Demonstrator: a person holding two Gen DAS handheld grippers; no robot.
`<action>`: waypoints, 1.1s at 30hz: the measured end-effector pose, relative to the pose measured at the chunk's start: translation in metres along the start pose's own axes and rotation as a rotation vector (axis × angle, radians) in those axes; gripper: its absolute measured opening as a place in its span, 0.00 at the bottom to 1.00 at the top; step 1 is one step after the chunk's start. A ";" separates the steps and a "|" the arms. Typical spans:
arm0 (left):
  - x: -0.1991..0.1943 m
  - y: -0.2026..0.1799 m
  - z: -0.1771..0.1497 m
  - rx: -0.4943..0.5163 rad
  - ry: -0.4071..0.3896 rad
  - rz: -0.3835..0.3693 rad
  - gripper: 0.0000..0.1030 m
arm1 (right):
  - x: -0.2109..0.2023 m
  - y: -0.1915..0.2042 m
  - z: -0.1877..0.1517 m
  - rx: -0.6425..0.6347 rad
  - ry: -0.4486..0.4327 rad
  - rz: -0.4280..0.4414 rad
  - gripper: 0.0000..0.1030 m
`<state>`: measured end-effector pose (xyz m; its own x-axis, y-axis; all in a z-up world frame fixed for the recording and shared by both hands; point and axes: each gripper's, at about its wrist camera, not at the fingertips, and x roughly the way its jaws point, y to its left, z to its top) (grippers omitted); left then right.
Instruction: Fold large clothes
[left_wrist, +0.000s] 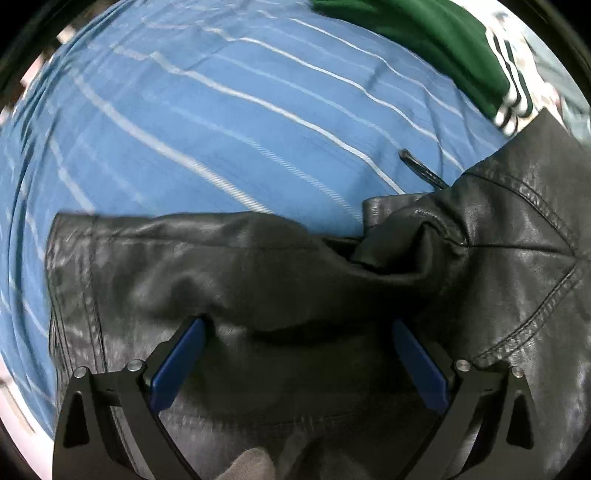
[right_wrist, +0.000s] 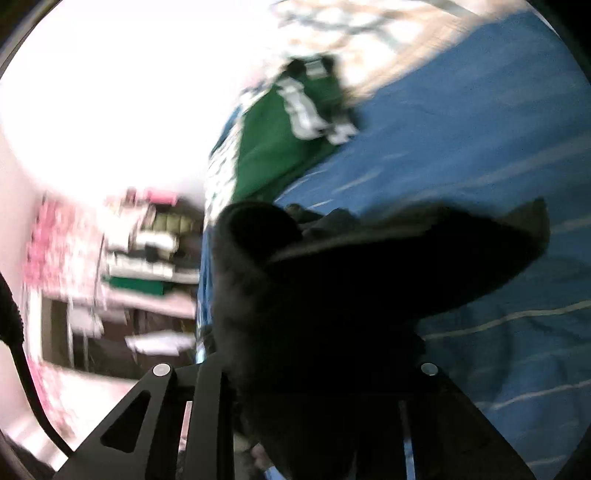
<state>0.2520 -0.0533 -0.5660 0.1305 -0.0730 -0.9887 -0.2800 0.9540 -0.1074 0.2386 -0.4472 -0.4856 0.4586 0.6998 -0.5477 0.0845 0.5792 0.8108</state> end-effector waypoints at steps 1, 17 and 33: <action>-0.008 0.014 -0.006 -0.032 -0.004 0.002 1.00 | 0.004 0.018 -0.002 -0.043 0.015 -0.007 0.25; -0.113 0.302 -0.187 -0.569 -0.031 0.321 1.00 | 0.239 0.218 -0.246 -0.624 0.650 -0.094 0.25; -0.200 0.318 -0.176 -0.626 -0.220 0.305 1.00 | 0.195 0.242 -0.248 -0.655 0.822 -0.186 0.99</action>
<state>-0.0310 0.2137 -0.4210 0.1294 0.2926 -0.9474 -0.8174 0.5723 0.0652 0.1291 -0.0670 -0.4467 -0.2707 0.5032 -0.8207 -0.5123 0.6465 0.5653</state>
